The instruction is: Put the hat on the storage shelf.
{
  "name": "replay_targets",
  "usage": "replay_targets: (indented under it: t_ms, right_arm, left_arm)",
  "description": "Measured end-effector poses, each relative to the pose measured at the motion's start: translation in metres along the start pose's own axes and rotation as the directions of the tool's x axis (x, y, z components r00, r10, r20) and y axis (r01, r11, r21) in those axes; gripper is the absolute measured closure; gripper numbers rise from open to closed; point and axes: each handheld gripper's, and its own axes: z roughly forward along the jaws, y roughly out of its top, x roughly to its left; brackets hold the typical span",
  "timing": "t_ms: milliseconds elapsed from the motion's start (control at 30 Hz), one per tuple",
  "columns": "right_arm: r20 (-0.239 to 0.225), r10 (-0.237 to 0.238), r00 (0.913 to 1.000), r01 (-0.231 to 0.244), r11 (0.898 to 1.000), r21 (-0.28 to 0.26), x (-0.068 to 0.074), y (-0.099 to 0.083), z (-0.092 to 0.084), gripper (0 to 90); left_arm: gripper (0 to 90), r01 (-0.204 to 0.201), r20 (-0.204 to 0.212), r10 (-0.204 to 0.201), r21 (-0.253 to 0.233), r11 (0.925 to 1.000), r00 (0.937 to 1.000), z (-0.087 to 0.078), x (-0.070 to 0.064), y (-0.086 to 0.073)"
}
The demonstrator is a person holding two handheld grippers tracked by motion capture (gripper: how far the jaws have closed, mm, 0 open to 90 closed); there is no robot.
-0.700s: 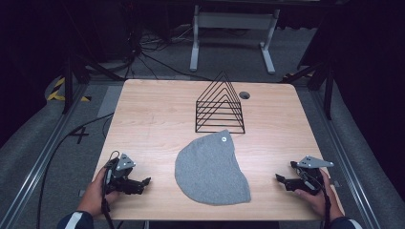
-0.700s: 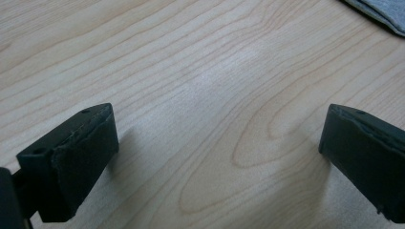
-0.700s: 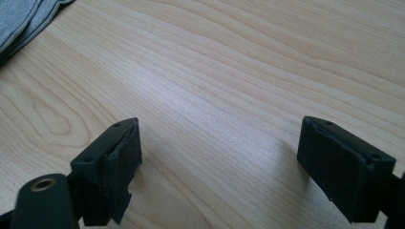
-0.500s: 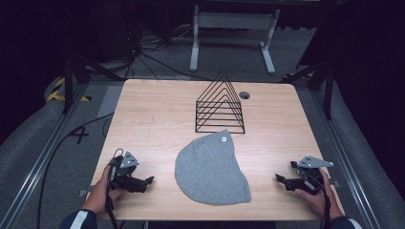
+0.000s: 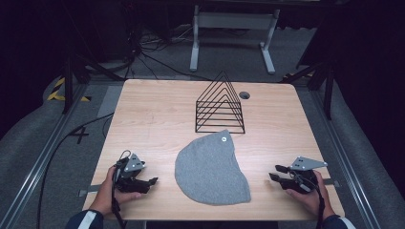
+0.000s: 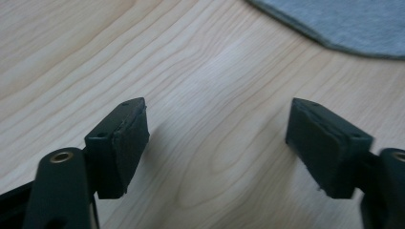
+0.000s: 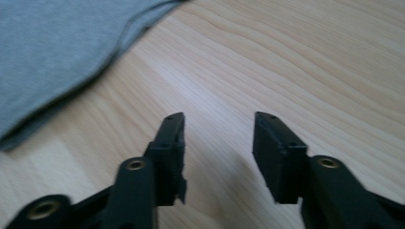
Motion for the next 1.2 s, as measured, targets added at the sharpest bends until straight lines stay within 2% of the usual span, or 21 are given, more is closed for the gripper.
replay_targets:
  t_ms: [33,67,133,333,467,533,600,633,667,733,767,833,900,933,1000,1033,1067,1133,1200]
  right_arm:
    - [-0.009,-0.015,0.9998,0.015,1.0,0.002,0.004,0.003,0.002,67.0]
    - [-0.028,-0.044,0.9986,0.044,0.999,0.0,0.01,0.008,0.005,70.0]
    - [-0.058,-0.063,0.9963,0.063,0.998,-0.001,0.017,0.013,0.01,74.5]
    - [-0.121,-0.121,0.9853,0.12,0.993,-0.009,0.033,0.028,0.026,80.1]
    - [-0.136,-0.136,0.9814,0.134,0.991,-0.023,0.04,0.038,0.035,81.1]
    - [-0.141,-0.148,0.9788,0.146,0.989,-0.026,0.042,0.043,0.04,81.4]
    - [-0.146,-0.159,0.9763,0.157,0.987,-0.029,0.044,0.05,0.047,81.4]
    - [-0.146,-0.159,0.9763,0.157,0.987,-0.029,0.044,0.05,0.047,81.4]
    - [-0.143,-0.167,0.9756,0.164,0.986,-0.034,0.044,0.053,0.051,81.4]
    - [-0.146,-0.173,0.9741,0.171,0.985,-0.023,0.045,0.059,0.06,81.6]
    - [-0.146,-0.178,0.973,0.177,0.984,-0.024,0.045,0.061,0.063,81.7]
    - [-0.138,-0.193,0.9716,0.191,0.981,-0.024,0.045,0.071,0.074,82.2]
    - [-0.135,-0.196,0.9713,0.195,0.981,-0.022,0.044,0.072,0.076,82.7]
    - [-0.135,-0.191,0.9723,0.19,0.982,-0.021,0.043,0.076,0.082,82.9]
    - [-0.129,-0.197,0.9719,0.197,0.98,-0.007,0.041,0.077,0.087,83.0]
    - [-0.13,-0.195,0.9723,0.196,0.981,0.002,0.041,0.076,0.09,82.9]
    - [-0.132,-0.198,0.9713,0.201,0.98,0.009,0.04,0.076,0.092,82.5]
    - [-0.139,-0.204,0.969,0.21,0.977,0.033,0.039,0.075,0.095,82.6]
    - [-0.142,-0.203,0.9688,0.21,0.977,0.032,0.04,0.075,0.095,82.5]
  left_arm:
    - [26.0,-0.025,0.015,0.025,-0.016,0.9996,0.9996,0.001,-0.006,0.005]
    - [27.1,-0.033,0.02,0.034,-0.03,0.999,0.9992,0.002,-0.009,0.008]
    - [28.5,-0.05,0.041,0.052,-0.05,0.9975,0.9978,0.004,-0.017,0.017]
    - [31.7,-0.108,0.116,0.116,-0.072,0.9916,0.9865,0.024,-0.047,0.043]
    - [32.9,-0.148,0.172,0.158,-0.072,0.9864,0.9724,0.038,-0.07,0.062]
    - [34.0,-0.179,0.178,0.191,-0.079,0.9806,0.9653,0.044,-0.083,0.068]
    - [34.5,-0.212,0.202,0.224,-0.077,0.9742,0.9535,0.05,-0.094,0.075]
    - [34.8,-0.212,0.202,0.224,-0.077,0.9742,0.9535,0.05,-0.094,0.075]
    - [34.8,-0.232,0.206,0.242,-0.074,0.9699,0.948,0.053,-0.099,0.077]
    - [35.6,-0.238,0.217,0.247,-0.069,0.9689,0.9444,0.058,-0.107,0.079]
    - [35.9,-0.254,0.22,0.263,-0.067,0.9649,0.9395,0.06,-0.11,0.081]
    - [37.0,-0.265,0.23,0.272,-0.06,0.9623,0.9345,0.066,-0.116,0.082]
    - [37.6,-0.277,0.226,0.281,-0.05,0.9596,0.9327,0.067,-0.117,0.083]
    - [37.8,-0.28,0.229,0.284,-0.048,0.9587,0.9312,0.068,-0.118,0.082]
    - [37.7,-0.278,0.231,0.282,-0.051,0.9592,0.9311,0.069,-0.116,0.081]
    - [37.7,-0.269,0.232,0.272,-0.044,0.9621,0.9341,0.069,-0.115,0.08]
    - [37.5,-0.274,0.233,0.277,-0.046,0.9607,0.9322,0.069,-0.113,0.08]
    - [37.4,-0.258,0.239,0.26,-0.038,0.9654,0.9357,0.068,-0.11,0.078]
    - [37.3,-0.262,0.243,0.264,-0.04,0.9641,0.9334,0.068,-0.108,0.078]
